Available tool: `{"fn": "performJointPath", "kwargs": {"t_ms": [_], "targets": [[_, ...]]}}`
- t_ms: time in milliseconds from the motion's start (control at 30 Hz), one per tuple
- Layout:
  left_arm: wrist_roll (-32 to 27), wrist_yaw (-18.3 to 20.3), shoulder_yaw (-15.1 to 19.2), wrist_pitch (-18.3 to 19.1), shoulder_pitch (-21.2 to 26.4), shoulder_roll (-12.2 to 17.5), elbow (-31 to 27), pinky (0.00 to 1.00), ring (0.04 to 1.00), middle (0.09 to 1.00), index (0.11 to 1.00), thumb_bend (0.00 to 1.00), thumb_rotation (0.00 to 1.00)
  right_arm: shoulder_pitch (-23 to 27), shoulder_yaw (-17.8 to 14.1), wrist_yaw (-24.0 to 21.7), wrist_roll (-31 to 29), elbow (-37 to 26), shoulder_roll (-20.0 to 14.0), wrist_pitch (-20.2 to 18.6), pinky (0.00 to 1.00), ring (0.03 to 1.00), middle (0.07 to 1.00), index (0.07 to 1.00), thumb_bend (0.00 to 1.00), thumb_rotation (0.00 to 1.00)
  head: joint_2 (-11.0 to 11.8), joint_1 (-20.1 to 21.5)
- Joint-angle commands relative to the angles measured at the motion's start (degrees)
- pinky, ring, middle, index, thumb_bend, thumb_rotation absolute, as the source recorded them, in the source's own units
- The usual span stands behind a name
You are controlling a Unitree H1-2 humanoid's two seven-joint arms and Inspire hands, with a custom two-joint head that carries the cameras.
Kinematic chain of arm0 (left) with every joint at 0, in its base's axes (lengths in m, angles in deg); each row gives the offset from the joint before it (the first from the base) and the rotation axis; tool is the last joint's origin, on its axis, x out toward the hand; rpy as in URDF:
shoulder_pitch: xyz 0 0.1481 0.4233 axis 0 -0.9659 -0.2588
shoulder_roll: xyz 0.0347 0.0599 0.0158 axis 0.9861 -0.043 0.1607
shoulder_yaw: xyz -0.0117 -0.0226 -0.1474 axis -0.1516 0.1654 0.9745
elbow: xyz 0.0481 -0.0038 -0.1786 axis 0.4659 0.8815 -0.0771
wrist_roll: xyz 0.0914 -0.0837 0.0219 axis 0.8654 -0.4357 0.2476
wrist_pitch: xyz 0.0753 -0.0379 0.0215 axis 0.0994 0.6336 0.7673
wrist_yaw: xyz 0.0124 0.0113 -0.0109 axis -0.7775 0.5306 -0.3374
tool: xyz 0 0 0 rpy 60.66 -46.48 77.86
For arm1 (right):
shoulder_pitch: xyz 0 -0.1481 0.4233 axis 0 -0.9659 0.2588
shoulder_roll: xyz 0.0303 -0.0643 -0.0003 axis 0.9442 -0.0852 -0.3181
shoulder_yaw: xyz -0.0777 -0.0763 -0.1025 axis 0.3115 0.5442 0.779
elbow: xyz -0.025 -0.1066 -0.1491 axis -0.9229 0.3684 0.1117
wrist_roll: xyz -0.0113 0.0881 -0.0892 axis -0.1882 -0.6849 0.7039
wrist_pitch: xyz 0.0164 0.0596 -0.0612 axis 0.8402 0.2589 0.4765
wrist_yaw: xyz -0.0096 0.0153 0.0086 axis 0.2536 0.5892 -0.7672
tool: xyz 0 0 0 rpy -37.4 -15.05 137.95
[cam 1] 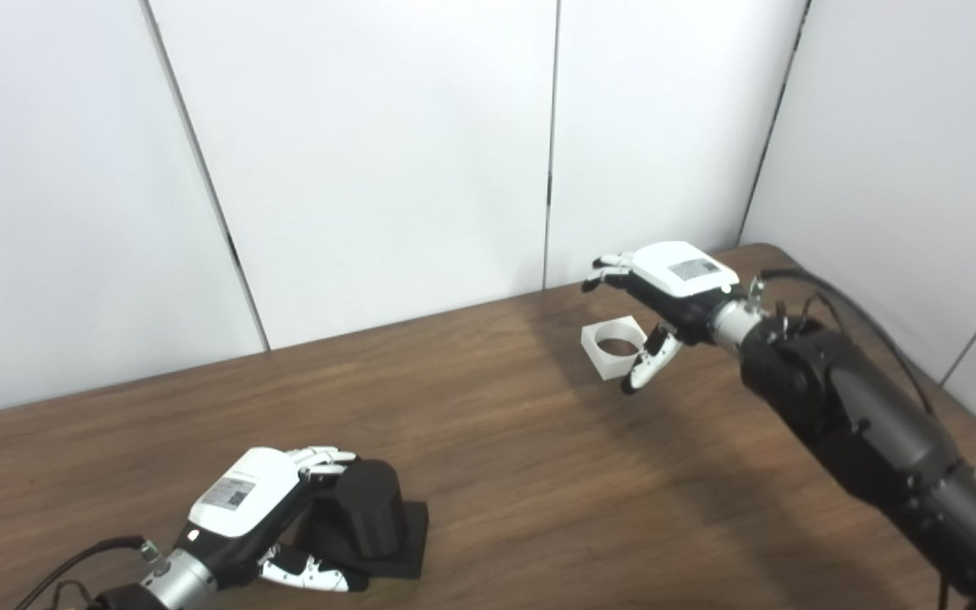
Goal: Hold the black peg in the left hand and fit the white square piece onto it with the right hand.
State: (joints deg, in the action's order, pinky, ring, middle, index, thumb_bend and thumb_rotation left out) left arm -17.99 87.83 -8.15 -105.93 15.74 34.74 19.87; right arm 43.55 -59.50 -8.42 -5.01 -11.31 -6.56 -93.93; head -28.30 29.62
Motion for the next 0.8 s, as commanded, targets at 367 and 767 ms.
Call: {"fn": "performJointPath", "kwargs": {"t_ms": [367, 767], "targets": [[2.8, 2.5, -0.8, -1.6, -2.6, 2.7, 2.8, 0.78, 0.85, 0.827, 0.487, 0.52, 0.06, 7.9, 1.2, -4.5, 2.6, 6.9, -3.2, -0.9, 0.94, 0.998, 0.991, 0.913, 0.94, 0.28, 0.3, 0.2], [3.1, 2.6, -0.5, -1.4, -3.1, 2.9, 1.7, 0.77, 0.845, 0.824, 0.487, 0.52, 0.06, 10.8, 4.7, -5.7, 4.6, 13.5, -2.9, -1.8, 0.94, 0.977, 0.969, 0.867, 0.91, 0.22, -0.2, -0.3]]}}
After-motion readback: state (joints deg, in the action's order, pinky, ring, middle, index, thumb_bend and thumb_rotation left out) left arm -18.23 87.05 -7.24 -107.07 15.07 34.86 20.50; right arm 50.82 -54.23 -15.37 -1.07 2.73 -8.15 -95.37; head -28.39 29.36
